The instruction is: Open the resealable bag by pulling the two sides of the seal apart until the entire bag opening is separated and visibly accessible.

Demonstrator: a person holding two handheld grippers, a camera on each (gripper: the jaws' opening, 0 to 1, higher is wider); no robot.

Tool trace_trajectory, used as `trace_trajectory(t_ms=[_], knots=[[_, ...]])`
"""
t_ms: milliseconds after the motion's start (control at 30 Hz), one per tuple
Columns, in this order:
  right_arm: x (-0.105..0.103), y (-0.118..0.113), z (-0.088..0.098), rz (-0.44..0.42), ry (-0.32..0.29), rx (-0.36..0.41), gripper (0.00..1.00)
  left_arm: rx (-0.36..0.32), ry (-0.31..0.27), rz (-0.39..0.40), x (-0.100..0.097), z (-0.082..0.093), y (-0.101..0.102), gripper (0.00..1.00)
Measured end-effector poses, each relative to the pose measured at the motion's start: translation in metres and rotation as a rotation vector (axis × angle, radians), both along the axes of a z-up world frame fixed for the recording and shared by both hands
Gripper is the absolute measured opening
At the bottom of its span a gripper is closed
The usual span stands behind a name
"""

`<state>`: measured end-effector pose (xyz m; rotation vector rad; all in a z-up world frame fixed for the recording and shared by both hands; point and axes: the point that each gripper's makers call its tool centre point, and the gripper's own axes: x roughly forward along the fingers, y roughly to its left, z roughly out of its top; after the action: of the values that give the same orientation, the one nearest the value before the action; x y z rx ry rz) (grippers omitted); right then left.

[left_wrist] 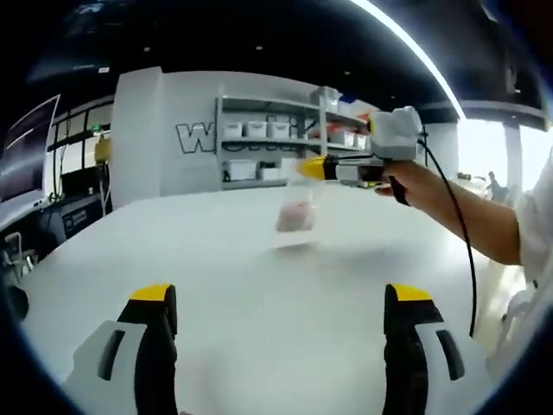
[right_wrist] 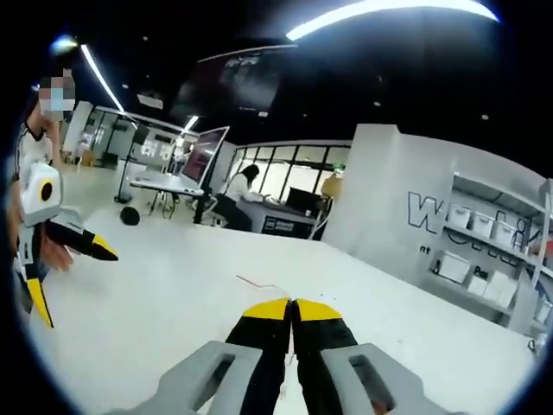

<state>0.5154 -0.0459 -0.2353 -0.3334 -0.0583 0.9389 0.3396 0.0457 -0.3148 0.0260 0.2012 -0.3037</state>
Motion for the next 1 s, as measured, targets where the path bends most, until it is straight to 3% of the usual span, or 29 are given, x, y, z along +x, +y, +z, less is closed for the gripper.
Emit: trace_trajectory(t_ms=[1000], knots=[[0.04, 0.002, -0.002, -0.036, 0.026, -0.003, 0.0, -0.028, 0.052, -0.026, -0.003, -0.009, -0.001, 0.93]])
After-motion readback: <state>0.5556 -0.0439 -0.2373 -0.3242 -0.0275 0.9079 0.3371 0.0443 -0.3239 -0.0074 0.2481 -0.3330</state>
